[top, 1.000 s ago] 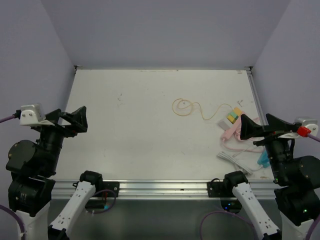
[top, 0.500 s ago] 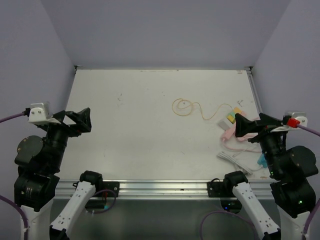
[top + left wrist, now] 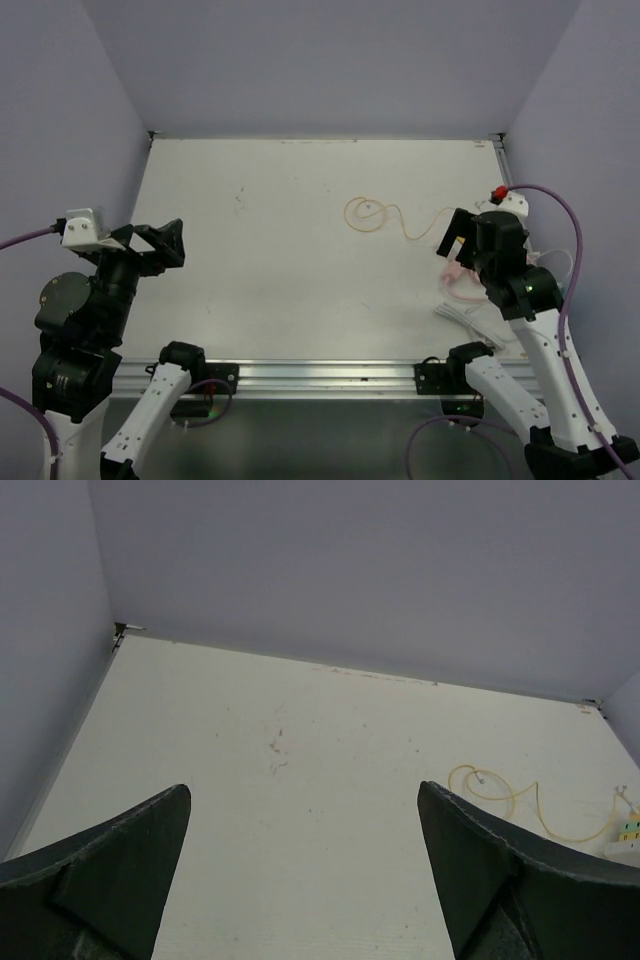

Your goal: Pull the plug off the socket

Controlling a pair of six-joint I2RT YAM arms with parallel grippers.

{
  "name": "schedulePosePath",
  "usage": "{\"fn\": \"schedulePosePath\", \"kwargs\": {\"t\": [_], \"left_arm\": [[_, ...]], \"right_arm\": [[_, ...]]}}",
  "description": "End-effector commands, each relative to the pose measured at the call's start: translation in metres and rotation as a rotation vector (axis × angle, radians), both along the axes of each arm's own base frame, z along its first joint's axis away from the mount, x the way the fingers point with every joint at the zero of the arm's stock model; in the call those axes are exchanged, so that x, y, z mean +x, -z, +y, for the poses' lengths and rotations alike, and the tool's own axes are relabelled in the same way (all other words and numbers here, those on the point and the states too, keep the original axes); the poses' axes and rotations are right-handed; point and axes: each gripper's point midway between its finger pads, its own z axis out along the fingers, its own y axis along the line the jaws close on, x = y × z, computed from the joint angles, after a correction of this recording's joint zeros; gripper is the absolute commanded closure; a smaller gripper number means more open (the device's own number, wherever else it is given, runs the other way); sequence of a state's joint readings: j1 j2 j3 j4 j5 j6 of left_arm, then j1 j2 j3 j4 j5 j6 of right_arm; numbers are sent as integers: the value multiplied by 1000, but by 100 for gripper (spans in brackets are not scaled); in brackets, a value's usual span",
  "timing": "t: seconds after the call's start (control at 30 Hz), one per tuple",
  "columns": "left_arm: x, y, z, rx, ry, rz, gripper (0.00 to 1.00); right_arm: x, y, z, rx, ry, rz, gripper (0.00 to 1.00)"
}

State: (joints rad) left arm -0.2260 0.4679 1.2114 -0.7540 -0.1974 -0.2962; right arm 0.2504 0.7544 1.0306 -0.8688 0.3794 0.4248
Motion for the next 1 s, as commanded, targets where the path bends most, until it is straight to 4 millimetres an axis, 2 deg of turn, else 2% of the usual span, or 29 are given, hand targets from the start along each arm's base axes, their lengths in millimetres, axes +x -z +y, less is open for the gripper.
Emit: {"fn": "schedulePosePath", "kwargs": {"t": [0.0, 0.03, 0.17, 0.23, 0.27, 0.3, 0.37, 0.43, 0.47, 0.6, 0.8, 0.97], "left_arm": [[-1, 4, 0, 2, 2, 6, 0], [-1, 5, 0, 3, 2, 6, 0], [-1, 11, -1, 6, 5, 17, 0], [-2, 13, -1, 4, 8, 18, 0], [-1, 16, -2, 6, 13, 27, 0], [-1, 17, -2, 7, 14, 30, 0], [-1, 21, -2, 9, 14, 39, 0], [0, 26, -3, 10, 14, 48, 0], [-1, 26, -4, 9, 20, 45, 0], [3, 35, -6, 10, 28, 66, 0], [6, 44, -7, 17, 33, 90, 1], [12, 52, -9, 26, 33, 111, 0]], "right_arm": [[-1, 21, -5, 42, 103, 41, 1], [0, 36, -5, 38, 116, 85, 1], [4, 72, -10, 46, 190, 166, 1], [6, 92, -11, 77, 219, 198, 1], [8, 102, -19, 98, 260, 219, 1], [9, 110, -15, 150, 252, 237, 2], [10, 129, -26, 193, 311, 259, 7], [15, 143, -23, 241, 312, 263, 13], [17, 148, -28, 262, 334, 271, 13], [30, 159, -24, 312, 324, 260, 14], [41, 173, -40, 289, 374, 250, 16], [50, 181, -43, 291, 374, 261, 23]]}}
